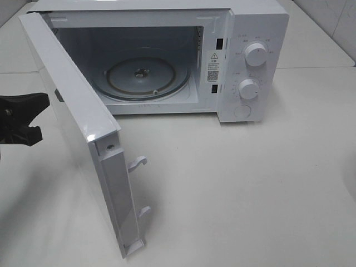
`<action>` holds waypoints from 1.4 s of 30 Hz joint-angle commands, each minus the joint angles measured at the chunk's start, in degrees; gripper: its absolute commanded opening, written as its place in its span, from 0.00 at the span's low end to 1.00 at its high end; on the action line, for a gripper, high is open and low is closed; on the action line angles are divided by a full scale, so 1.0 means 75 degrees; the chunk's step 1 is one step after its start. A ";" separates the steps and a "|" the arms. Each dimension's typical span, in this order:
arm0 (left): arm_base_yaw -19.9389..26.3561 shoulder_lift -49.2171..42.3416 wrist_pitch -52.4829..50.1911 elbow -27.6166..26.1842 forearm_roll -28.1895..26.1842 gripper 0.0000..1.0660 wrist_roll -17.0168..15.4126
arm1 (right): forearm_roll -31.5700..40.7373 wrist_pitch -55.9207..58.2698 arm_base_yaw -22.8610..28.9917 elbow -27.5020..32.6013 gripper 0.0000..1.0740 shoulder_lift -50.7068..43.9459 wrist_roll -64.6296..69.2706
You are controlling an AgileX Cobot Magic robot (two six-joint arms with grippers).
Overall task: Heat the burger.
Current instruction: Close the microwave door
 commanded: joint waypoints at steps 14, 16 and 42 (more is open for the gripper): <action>-0.0413 -0.0008 0.0420 -0.0382 0.0229 0.00 -0.0138 | -0.0008 -0.0061 0.0000 0.0000 0.69 -0.0222 -0.0053; -0.0489 -0.0008 0.0573 -0.0413 0.0107 0.00 -0.0145 | -0.0008 -0.0061 0.0000 0.0000 0.69 -0.0222 -0.0053; -0.2231 0.0420 0.0596 -0.0726 -0.2979 0.00 0.0901 | -0.0008 -0.0061 0.0000 0.0000 0.69 -0.0222 -0.0053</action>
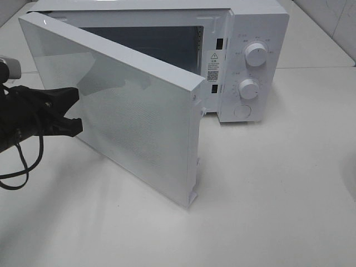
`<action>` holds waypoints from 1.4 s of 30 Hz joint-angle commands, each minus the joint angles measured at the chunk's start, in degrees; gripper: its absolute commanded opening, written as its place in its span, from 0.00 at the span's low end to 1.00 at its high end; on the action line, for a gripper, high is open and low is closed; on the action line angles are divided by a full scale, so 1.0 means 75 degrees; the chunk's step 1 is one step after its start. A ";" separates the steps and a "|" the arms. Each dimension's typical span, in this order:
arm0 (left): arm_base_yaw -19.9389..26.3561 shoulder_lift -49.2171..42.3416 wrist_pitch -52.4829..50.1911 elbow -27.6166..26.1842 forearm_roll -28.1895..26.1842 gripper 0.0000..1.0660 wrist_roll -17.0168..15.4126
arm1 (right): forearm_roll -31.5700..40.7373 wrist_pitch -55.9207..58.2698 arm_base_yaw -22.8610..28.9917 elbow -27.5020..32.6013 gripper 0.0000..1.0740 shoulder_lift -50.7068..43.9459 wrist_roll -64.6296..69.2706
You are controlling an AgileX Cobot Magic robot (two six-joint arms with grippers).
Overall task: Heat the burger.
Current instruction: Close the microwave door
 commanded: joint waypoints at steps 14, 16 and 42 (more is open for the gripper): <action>-0.1100 0.0596 -0.0061 -0.1001 -0.1711 0.00 0.0275 | -0.0008 -0.0061 0.0000 0.0000 0.69 -0.0222 -0.0053; -0.1276 0.0688 -0.0046 -0.1169 -0.1856 0.00 0.0275 | -0.0008 -0.0061 0.0000 0.0000 0.69 -0.0222 -0.0053; -0.2070 0.1734 0.0405 -0.3140 -0.3720 0.00 0.0947 | -0.0008 -0.0061 0.0000 0.0000 0.69 -0.0222 -0.0053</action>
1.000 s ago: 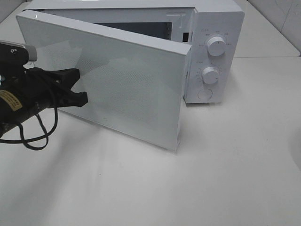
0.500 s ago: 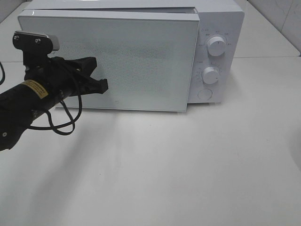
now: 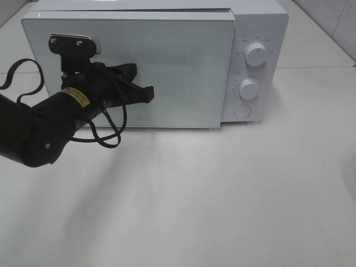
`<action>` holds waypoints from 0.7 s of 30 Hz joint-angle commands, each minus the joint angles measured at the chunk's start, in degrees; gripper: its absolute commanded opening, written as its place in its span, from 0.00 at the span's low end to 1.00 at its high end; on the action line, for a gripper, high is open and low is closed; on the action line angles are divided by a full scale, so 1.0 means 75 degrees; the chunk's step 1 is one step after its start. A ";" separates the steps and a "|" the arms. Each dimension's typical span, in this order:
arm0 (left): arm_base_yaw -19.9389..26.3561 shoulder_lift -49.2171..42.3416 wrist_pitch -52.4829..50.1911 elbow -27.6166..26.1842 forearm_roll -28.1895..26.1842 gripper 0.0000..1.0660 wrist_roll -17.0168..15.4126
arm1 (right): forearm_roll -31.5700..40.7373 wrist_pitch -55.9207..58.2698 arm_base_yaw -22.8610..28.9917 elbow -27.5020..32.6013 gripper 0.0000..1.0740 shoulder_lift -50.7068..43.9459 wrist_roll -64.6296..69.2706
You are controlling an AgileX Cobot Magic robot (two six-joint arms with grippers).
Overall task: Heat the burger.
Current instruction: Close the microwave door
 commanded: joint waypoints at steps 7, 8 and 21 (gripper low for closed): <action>-0.0099 0.0031 -0.0015 -0.0527 -0.1329 0.00 0.0405 | -0.0008 -0.0061 0.0000 0.0000 0.69 -0.0222 -0.0053; -0.0099 0.0038 0.0031 -0.0611 -0.1345 0.00 0.0512 | -0.0008 -0.0061 0.0000 0.0000 0.69 -0.0222 -0.0053; -0.0435 0.0703 0.0901 -0.2238 -0.1505 0.00 0.1062 | -0.0008 -0.0061 0.0000 0.0000 0.69 -0.0222 -0.0053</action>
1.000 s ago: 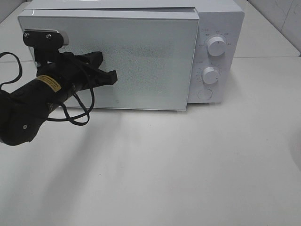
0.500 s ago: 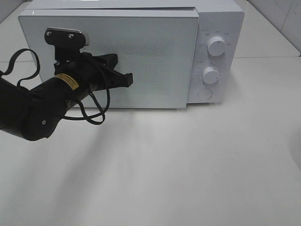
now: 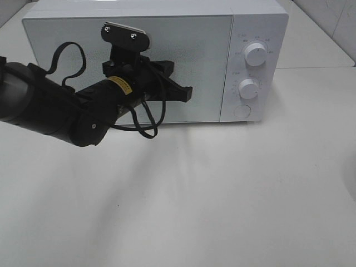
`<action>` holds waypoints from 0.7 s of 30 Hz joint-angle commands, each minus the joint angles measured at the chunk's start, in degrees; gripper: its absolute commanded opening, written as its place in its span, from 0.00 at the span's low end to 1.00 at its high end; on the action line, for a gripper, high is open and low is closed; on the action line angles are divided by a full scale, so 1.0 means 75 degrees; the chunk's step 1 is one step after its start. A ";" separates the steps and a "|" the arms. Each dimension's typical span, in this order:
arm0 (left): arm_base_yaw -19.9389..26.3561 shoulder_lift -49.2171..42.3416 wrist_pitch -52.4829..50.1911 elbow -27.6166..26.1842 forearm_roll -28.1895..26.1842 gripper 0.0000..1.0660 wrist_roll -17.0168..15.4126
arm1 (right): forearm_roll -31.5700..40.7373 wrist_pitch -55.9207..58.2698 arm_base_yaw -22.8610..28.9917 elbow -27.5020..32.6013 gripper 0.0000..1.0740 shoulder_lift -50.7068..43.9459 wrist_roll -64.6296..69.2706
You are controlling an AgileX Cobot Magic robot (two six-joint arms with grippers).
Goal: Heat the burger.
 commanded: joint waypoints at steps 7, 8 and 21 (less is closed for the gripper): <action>-0.0153 0.0076 -0.0550 -0.0634 -0.1283 0.00 0.0008 | -0.0008 -0.0061 0.0000 0.0000 0.69 -0.0222 -0.0053; -0.0214 0.0076 -0.0550 -0.0634 -0.1291 0.00 0.0008 | -0.0008 -0.0061 0.0000 0.0000 0.69 -0.0222 -0.0053; -0.1062 -0.0558 0.0260 -0.0619 -0.1444 0.00 0.1352 | -0.0008 -0.0061 0.0000 0.0000 0.69 -0.0222 -0.0053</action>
